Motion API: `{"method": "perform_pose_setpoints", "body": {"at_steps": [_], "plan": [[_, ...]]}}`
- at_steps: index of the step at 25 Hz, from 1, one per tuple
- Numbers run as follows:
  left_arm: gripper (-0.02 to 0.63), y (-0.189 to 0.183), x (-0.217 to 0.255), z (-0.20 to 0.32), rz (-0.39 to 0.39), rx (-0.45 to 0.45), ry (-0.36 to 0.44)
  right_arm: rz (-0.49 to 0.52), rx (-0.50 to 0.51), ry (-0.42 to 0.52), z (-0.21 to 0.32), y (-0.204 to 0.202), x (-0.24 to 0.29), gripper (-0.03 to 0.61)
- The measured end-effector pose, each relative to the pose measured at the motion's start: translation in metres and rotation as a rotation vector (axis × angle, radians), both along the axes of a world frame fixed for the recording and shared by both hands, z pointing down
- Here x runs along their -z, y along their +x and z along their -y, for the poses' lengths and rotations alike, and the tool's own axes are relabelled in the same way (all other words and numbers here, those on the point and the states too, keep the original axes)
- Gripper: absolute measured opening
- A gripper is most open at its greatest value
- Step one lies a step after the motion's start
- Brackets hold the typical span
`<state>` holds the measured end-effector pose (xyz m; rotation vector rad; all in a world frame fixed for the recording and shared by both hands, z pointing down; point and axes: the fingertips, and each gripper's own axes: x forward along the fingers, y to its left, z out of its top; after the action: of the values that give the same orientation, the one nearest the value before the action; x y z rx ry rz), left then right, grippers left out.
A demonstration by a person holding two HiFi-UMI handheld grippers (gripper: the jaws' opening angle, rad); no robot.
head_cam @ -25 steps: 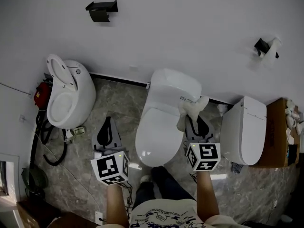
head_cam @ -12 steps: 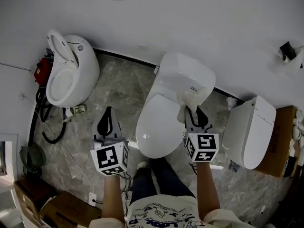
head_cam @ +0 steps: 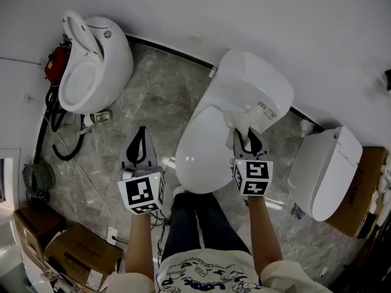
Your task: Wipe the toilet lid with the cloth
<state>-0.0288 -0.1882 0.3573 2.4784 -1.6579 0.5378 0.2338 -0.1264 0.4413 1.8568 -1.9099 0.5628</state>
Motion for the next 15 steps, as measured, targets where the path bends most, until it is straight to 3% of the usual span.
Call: {"method": "perform_pose_setpoints", "body": {"at_steps": [15], "plan": [[0.014, -0.03, -0.082, 0.004, 0.019, 0.034, -0.121, -0.021, 0.06, -0.158, 0.03, -0.027, -0.111, 0.114]]}}
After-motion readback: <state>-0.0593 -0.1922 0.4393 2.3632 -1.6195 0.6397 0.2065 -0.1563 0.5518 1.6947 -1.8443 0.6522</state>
